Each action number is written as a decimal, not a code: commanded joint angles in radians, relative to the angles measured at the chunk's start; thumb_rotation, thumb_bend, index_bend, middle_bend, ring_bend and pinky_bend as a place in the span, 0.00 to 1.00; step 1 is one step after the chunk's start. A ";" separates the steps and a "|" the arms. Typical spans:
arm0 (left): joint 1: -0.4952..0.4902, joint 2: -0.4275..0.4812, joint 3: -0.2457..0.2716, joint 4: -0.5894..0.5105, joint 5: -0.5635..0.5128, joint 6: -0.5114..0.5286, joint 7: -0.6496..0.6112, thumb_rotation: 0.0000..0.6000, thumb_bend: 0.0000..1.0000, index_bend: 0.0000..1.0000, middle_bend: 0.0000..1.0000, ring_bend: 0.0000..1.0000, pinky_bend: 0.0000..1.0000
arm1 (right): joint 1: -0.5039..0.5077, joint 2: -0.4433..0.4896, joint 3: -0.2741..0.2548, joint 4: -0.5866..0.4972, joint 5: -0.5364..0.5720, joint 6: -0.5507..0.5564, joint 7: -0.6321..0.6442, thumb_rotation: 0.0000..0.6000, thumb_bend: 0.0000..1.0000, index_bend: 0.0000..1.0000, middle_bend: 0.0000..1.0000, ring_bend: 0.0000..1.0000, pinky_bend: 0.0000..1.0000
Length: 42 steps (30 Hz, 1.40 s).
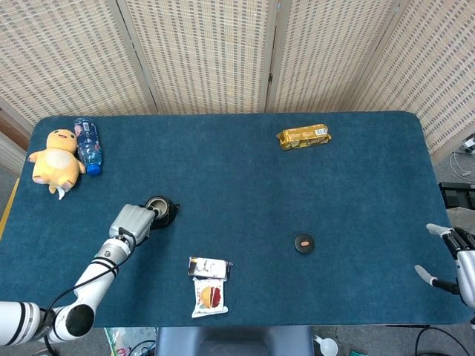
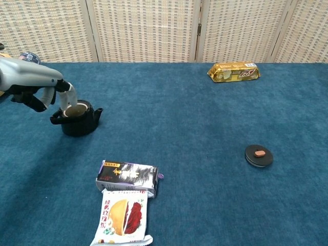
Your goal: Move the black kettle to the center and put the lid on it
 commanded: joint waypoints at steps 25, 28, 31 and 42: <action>-0.052 -0.067 0.010 0.032 -0.106 0.052 0.097 1.00 1.00 0.26 0.31 0.29 0.74 | 0.000 0.005 0.001 0.003 0.004 -0.003 0.016 1.00 0.01 0.26 0.32 0.24 0.27; -0.054 -0.074 0.012 0.035 -0.112 0.066 0.109 1.00 1.00 0.26 0.31 0.29 0.74 | 0.001 0.004 0.001 0.004 0.005 -0.004 0.015 1.00 0.01 0.26 0.32 0.24 0.27; -0.055 -0.082 0.013 0.035 -0.118 0.079 0.119 1.00 1.00 0.27 0.31 0.29 0.74 | 0.001 0.004 0.001 0.003 0.004 -0.004 0.015 1.00 0.01 0.26 0.32 0.24 0.27; -0.057 -0.106 0.015 0.036 -0.124 0.113 0.154 1.00 1.00 0.28 0.33 0.29 0.74 | 0.000 0.005 0.002 0.005 0.005 -0.003 0.019 1.00 0.01 0.26 0.32 0.24 0.27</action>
